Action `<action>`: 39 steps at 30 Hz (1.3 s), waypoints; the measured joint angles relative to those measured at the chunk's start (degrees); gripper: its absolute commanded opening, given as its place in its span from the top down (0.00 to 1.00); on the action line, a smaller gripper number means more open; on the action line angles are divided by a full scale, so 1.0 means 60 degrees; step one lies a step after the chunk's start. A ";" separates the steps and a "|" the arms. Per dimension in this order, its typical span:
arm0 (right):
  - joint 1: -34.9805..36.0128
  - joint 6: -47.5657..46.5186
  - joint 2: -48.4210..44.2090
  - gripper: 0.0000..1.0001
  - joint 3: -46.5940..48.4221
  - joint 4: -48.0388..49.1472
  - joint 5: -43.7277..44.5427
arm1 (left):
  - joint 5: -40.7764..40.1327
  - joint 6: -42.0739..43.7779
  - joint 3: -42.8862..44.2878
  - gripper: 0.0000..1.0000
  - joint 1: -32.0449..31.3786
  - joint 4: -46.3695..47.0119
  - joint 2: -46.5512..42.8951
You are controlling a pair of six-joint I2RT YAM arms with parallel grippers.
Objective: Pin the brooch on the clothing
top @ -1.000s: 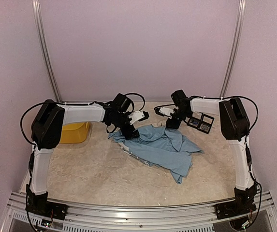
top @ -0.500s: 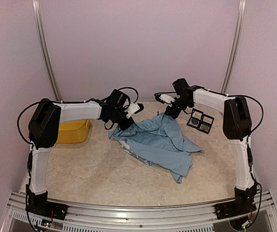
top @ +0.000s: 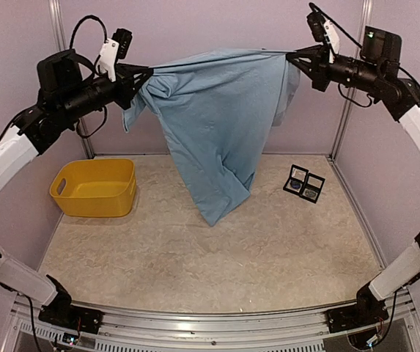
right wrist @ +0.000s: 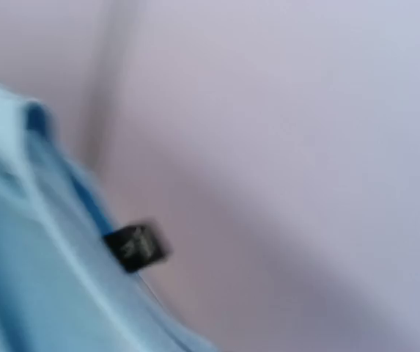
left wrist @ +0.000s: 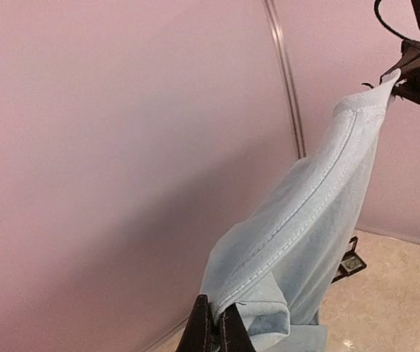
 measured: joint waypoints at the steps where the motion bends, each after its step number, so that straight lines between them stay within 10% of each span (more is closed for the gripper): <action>1: 0.0055 -0.0029 -0.0605 1.00 -0.0273 0.0237 -0.0612 | 0.0262 -0.0029 -0.0255 1.00 -0.0168 0.0208 -0.0627; 11: 0.0266 0.0368 -0.2783 1.00 -0.1894 0.0328 -0.3042 | 0.1392 -0.1027 -0.1300 1.00 -0.0597 0.0073 -0.3588; 21: -0.0095 0.1421 0.0590 1.00 -0.0310 0.0175 -0.1093 | 0.1064 -0.1687 -0.1614 1.00 0.1180 -0.0018 -0.0612; 28: -0.0594 0.2433 0.5595 1.00 0.4619 0.1009 0.1439 | -0.0965 -0.0933 0.3876 1.00 0.1264 -0.0106 0.4390; 33: -0.0619 0.2794 0.5614 1.00 0.4186 0.2648 0.2277 | -0.1785 -0.0696 0.6655 1.00 0.1198 0.0251 0.6084; 39: -0.0561 0.2266 0.4728 1.00 0.4262 0.3563 0.2514 | -0.1832 -0.0375 0.6630 1.00 0.1064 0.0882 0.6011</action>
